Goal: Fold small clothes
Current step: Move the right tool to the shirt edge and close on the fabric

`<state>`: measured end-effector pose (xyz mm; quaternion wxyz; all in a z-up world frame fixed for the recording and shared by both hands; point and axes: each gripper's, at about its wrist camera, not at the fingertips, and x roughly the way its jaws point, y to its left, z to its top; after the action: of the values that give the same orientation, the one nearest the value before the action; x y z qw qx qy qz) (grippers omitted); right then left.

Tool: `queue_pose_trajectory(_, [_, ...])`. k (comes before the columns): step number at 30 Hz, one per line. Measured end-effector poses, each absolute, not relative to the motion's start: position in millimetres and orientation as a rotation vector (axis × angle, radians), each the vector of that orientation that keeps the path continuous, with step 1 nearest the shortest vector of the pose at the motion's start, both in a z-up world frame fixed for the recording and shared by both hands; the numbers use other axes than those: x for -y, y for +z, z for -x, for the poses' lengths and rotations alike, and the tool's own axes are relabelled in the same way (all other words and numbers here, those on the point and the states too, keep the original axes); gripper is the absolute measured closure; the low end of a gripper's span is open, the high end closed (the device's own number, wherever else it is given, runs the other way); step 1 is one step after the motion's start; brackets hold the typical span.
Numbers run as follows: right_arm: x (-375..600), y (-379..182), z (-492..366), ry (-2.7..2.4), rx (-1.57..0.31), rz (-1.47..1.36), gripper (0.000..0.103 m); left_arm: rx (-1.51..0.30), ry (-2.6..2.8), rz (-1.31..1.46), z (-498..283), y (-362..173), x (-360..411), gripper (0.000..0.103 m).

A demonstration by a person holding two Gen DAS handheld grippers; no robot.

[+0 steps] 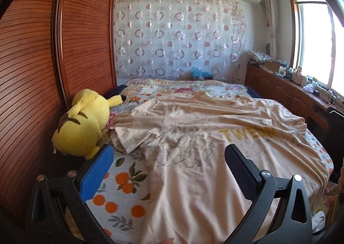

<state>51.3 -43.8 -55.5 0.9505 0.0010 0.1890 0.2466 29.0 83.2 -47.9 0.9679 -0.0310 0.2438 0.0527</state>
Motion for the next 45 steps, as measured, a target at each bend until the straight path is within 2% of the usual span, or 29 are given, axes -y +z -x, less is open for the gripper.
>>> queue_pose_trajectory(12, [-2.0, -60.2, -116.0, 0.66, -0.426, 0.087, 0.001, -0.583, 0.161, 0.066, -52.0, -72.7, -146.5, 0.0])
queue_pose_trajectory(15, [-15.3, -64.2, -135.6, 0.717, -0.473, 0.112, 0.006, -0.603, 0.186, 0.071, -58.7, -78.4, -162.3, 0.0])
queue_pose_trajectory(27, [-58.4, -71.1, -193.9, 1.006, -0.647, 0.272, 0.037, -0.676, 0.164, 0.153, -89.1, -92.4, -224.3, 0.0])
queue_pose_trajectory(35, [-74.5, -76.4, -226.7, 1.115, -0.738, 0.342, 0.064, -0.702, 0.149, 0.207, -119.8, -101.4, -264.1, 0.0])
queue_pose_trajectory(38, [-72.3, -79.3, -242.6, 1.138, -0.786, 0.359, 0.071, -0.725, 0.124, 0.239, -131.8, -105.4, -276.1, 0.004])
queue_pose_trajectory(42, [-50.3, -75.6, -254.2, 1.162, -0.821, 0.367, 0.073, -0.755, 0.083, 0.273, -148.3, -110.5, -284.4, 0.009])
queue_pose_trajectory(43, [-41.9, -72.3, -256.8, 1.161, -0.811, 0.37, 0.078, -0.758, 0.076, 0.275, -152.0, -110.6, -284.5, 0.009])
queue_pose_trajectory(44, [-37.4, -69.5, -255.8, 1.158, -0.806, 0.379, 0.093, -0.761, 0.069, 0.273, -155.9, -110.8, -283.3, 0.009])
queue_pose_trajectory(45, [-31.3, -67.6, -256.7, 1.156, -0.805, 0.385, 0.1, -0.764, 0.063, 0.271, -159.6, -110.8, -281.3, 0.009])
